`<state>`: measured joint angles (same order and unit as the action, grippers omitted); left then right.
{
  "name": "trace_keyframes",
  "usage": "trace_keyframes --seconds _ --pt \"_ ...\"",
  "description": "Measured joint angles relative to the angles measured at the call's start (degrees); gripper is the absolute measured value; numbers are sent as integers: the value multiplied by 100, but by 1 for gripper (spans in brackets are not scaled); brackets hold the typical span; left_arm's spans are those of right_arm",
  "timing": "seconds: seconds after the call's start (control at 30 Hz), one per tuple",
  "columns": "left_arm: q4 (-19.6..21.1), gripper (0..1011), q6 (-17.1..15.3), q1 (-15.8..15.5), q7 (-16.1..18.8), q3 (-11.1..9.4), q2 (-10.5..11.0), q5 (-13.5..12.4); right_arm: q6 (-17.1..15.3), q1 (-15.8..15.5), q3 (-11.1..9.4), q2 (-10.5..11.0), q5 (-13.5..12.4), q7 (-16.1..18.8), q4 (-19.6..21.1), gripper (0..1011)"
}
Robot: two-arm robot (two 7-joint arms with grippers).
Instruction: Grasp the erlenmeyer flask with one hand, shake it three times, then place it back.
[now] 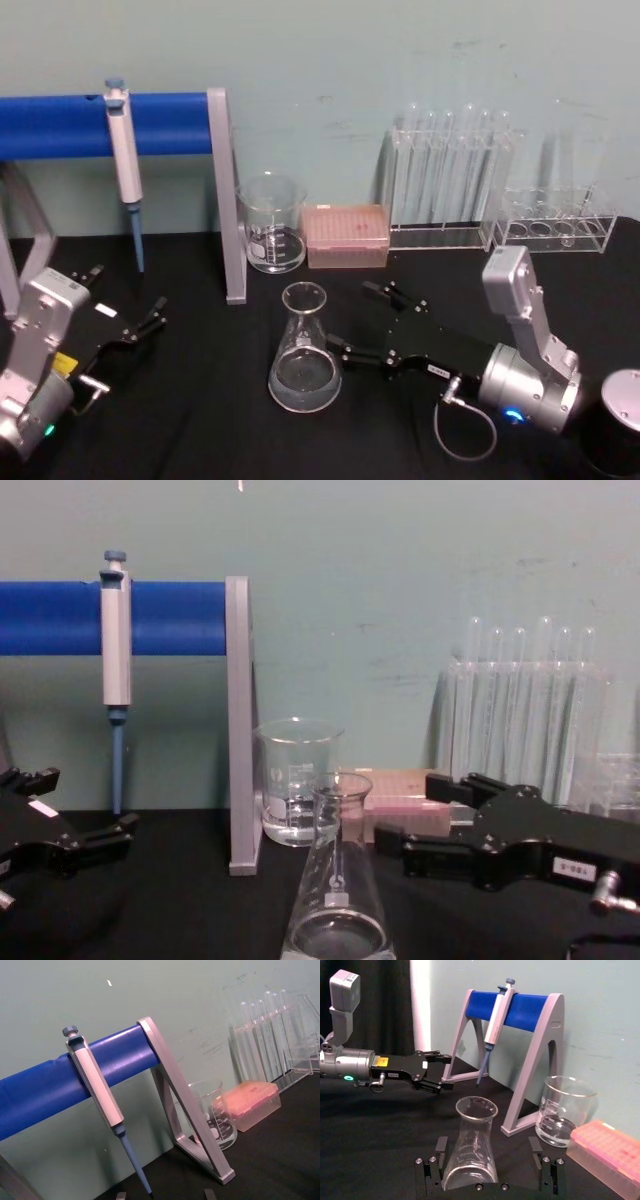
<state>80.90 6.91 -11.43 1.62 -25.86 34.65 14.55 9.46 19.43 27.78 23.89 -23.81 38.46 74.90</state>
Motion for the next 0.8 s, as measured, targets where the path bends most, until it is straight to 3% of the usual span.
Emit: trace_keyframes --seconds 0.8 --pt "0 1001 0 0 0 0 0 0 164 794 406 -528 -98 509 -1182 1000"
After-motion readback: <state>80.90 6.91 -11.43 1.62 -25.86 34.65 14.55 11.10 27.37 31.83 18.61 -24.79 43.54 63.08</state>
